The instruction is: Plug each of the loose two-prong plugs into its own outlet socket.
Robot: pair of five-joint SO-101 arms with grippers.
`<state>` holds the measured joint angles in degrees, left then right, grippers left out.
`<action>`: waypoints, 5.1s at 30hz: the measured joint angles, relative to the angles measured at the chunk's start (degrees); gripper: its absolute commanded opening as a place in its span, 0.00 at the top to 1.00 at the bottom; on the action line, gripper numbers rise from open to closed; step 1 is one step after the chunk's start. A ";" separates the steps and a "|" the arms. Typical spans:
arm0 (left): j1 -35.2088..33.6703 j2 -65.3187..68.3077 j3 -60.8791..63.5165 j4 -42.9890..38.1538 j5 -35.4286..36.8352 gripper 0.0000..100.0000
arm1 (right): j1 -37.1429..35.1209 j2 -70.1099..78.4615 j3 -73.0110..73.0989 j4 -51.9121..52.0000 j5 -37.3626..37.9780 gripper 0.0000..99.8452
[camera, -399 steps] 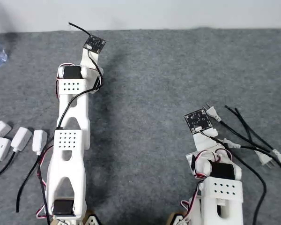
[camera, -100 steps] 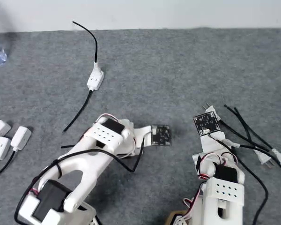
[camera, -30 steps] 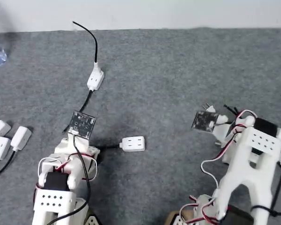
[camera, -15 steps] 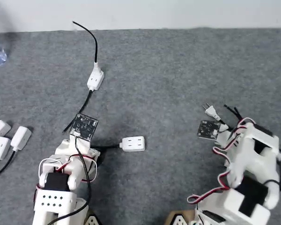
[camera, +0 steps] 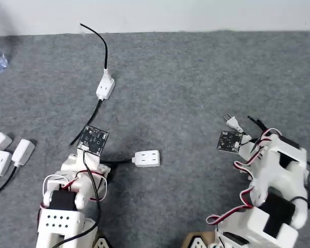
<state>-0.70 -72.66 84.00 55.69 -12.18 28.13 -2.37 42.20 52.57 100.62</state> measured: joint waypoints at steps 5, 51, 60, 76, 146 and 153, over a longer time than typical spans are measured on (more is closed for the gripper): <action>0.00 0.00 0.18 0.00 0.00 0.74 | -2.37 -0.09 -0.09 0.00 -1.23 0.99; 4.04 0.00 1.49 -0.09 0.00 0.74 | -37.89 9.05 -21.98 21.19 -33.76 0.71; 4.04 0.00 1.49 -0.09 0.00 0.74 | -38.15 12.13 -22.51 16.53 -39.03 0.71; 4.04 0.00 1.49 -0.09 0.00 0.74 | -40.18 15.74 -22.51 13.27 -40.35 0.95; 4.04 0.00 1.49 -0.09 0.00 0.74 | -44.92 -9.14 5.63 13.36 -49.23 0.84; 4.04 0.00 1.49 -0.09 0.00 0.74 | -44.84 -13.36 5.63 15.91 -49.23 0.83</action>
<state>3.34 -72.66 85.49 55.60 -12.18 -16.70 -15.74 47.82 68.48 51.38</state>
